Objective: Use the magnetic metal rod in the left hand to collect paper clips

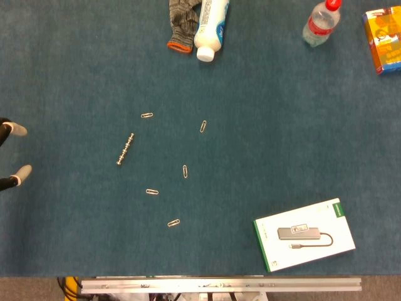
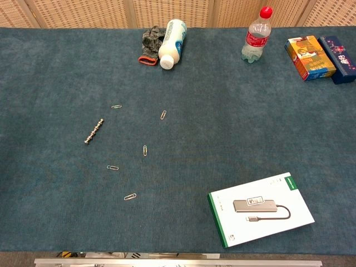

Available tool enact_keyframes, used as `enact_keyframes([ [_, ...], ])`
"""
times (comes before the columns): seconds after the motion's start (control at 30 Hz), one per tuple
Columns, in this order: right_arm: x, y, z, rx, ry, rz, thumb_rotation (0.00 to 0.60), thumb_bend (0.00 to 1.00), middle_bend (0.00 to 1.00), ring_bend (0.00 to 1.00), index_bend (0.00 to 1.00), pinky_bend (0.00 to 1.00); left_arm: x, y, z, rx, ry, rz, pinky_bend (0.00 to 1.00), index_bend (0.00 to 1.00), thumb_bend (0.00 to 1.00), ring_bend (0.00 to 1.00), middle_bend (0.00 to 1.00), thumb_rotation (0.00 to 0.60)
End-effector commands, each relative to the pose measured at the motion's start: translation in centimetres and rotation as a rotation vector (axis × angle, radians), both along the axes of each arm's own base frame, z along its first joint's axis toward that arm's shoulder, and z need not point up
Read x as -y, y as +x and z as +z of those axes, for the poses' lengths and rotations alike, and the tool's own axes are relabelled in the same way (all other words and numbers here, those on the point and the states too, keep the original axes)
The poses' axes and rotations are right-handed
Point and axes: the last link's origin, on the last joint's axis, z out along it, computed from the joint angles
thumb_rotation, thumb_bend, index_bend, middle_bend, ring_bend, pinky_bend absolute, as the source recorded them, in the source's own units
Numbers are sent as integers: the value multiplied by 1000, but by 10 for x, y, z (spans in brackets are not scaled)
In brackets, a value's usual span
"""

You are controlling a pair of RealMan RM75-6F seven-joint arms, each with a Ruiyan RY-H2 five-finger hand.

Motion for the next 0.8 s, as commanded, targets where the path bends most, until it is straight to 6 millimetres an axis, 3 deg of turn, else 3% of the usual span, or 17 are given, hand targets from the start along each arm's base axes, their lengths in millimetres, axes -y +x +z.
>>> enact_keyframes([
  [0.03, 0, 1, 0, 7, 38, 14, 600, 113, 375, 289, 262, 438, 1, 5, -1, -16, -5, -18, 482, 398, 0, 327, 398, 600],
  [0.43, 10, 3, -1, 11, 66, 43, 600, 113, 382, 289, 283, 438, 4, 2, -2, 5, 14, 7, 497, 410, 0, 330, 408, 600],
  [0.8, 25, 11, -1, 49, 96, 40, 600, 114, 383, 289, 294, 438, -12, -10, -3, 58, 11, 22, 513, 430, 0, 348, 431, 600],
])
